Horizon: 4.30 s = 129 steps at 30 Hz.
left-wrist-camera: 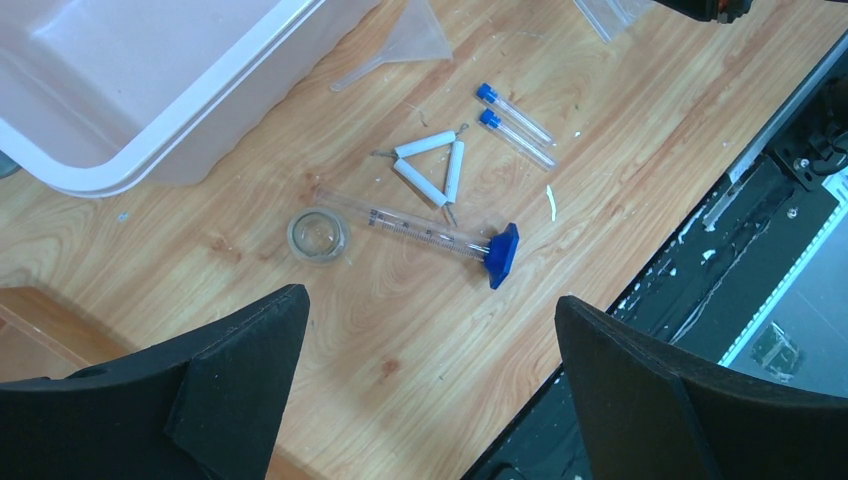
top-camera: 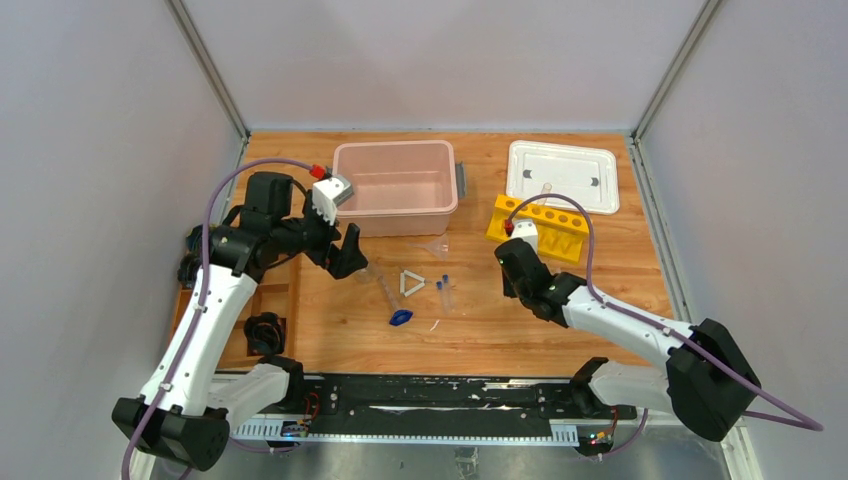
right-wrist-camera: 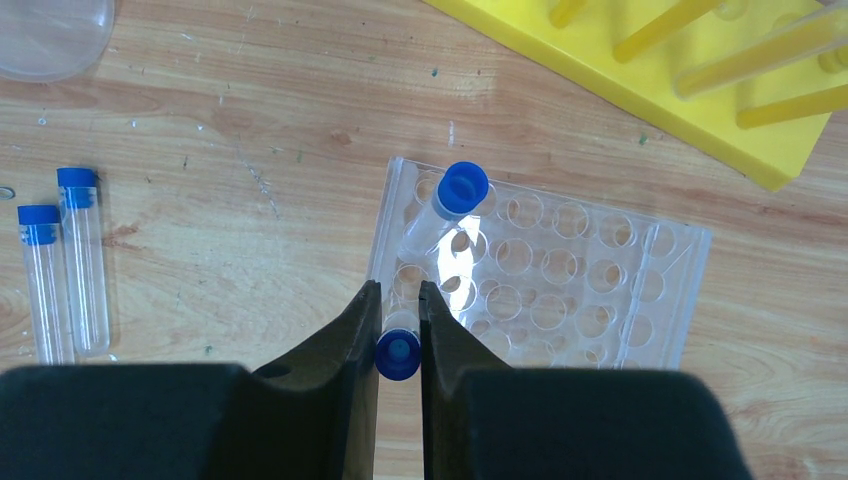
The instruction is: Organize the chemistry lab equipment
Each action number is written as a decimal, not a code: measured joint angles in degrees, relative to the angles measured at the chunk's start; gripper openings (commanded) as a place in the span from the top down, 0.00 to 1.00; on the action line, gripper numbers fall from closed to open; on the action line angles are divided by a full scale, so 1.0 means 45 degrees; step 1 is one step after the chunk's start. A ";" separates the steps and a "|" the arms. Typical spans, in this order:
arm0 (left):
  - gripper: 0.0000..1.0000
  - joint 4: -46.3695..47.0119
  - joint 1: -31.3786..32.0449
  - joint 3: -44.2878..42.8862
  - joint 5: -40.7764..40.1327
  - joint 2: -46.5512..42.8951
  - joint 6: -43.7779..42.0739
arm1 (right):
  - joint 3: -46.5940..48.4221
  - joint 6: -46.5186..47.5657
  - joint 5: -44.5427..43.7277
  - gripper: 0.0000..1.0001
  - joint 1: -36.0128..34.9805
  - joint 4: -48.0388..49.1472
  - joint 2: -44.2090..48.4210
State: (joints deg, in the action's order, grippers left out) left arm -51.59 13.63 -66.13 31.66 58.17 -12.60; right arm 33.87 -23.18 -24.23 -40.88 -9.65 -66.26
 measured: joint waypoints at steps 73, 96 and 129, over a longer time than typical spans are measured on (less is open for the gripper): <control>0.00 -0.0092 0.0000 -0.0384 -0.0952 -0.0078 0.0238 | 0.6717 -0.0903 0.3740 0.65 -0.0874 -0.3677 -0.5163; 0.00 -0.0092 0.0000 -0.0379 -0.1341 -0.0078 0.0243 | 0.6849 -0.1379 0.3759 0.73 -0.1778 -0.2696 -0.8082; 0.09 -0.0180 0.0000 -0.1025 -0.0529 -0.0117 0.0937 | 0.8471 -0.1768 0.2987 1.00 -0.2900 -0.2628 -0.2812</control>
State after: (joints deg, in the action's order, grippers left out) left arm -52.40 13.63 -70.74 29.28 57.65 -8.38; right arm 71.99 -31.14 -10.79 -53.93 -21.47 -78.91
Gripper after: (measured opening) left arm 0.969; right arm 0.043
